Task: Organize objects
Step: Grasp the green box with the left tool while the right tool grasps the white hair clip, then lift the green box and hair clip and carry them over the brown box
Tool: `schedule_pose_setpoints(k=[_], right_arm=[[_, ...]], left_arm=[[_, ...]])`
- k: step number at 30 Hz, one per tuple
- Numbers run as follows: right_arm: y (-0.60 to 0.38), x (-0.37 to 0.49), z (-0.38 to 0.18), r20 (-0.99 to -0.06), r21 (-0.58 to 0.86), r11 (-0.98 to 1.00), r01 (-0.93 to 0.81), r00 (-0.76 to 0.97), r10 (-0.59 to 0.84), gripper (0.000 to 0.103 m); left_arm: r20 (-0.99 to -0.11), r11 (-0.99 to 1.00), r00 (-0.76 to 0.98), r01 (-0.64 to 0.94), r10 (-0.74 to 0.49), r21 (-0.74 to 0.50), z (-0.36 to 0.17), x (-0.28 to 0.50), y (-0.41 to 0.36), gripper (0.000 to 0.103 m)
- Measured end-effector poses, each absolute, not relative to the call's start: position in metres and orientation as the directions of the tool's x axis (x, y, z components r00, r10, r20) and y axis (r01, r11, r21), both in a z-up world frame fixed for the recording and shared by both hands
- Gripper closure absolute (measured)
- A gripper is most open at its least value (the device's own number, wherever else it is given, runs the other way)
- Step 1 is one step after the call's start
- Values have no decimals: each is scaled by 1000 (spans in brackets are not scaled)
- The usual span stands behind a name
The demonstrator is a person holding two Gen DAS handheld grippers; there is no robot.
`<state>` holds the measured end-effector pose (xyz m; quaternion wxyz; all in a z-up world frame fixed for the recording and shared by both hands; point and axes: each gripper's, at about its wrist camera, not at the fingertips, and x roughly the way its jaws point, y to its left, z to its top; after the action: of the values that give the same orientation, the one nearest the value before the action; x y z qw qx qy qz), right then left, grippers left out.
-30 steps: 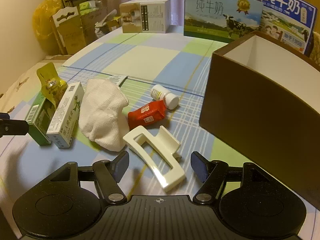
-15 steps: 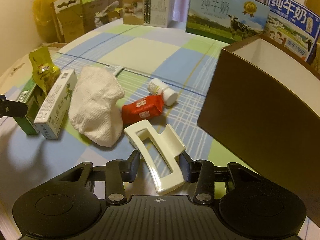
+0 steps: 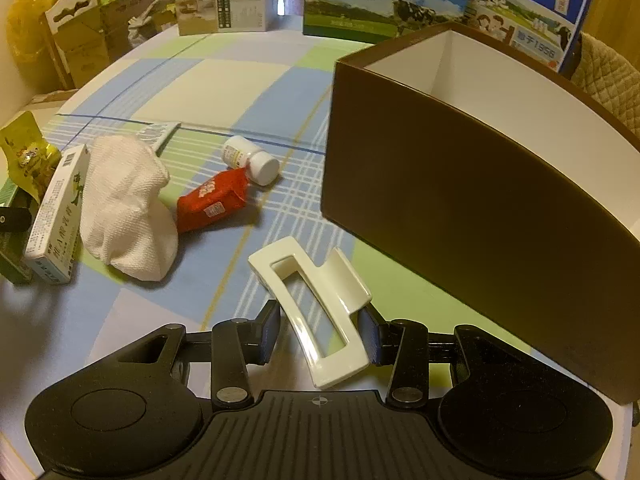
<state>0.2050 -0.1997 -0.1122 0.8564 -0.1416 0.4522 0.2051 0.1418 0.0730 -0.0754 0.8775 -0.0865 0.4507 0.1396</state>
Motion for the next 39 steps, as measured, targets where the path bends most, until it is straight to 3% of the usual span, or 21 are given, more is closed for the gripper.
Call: schedule_pose_setpoints(k=[3,13,16,19,25,27,30,39], right_arm=[[-203,202,-110,-835,-65,876,-479,507,215,64],[-208,182,-110,-836,-74,858,-508,500,224,67],[-211,183,-109,-826,-59,869,-491,513,235,63],[-214,187,-107,-810,-33,882,-470,530,252,50],[-208,194,-108,-788,-32,873,-487,549,278,49],[-205,195,-110,-791,-44,867,-496,547,273,49],[-205,193,-111,-789,-54,857,-512,548,278,65],[-210,185,-89,-753,10,846,-534,553,358,66]], left_arm=[[-813,949,553,-316,184,-1,-76,138,73,77],[-826,947,516,-313,228,66,-76,113,72,77],[-837,944,503,-327,214,44,-80,119,77,74],[-828,940,521,-339,209,24,-78,127,80,69],[-824,938,522,-345,222,35,-83,134,82,73],[-820,936,521,-348,235,47,-84,133,82,77],[-820,933,519,-357,241,48,-84,132,84,77],[-799,928,540,-368,265,59,-72,119,83,77]])
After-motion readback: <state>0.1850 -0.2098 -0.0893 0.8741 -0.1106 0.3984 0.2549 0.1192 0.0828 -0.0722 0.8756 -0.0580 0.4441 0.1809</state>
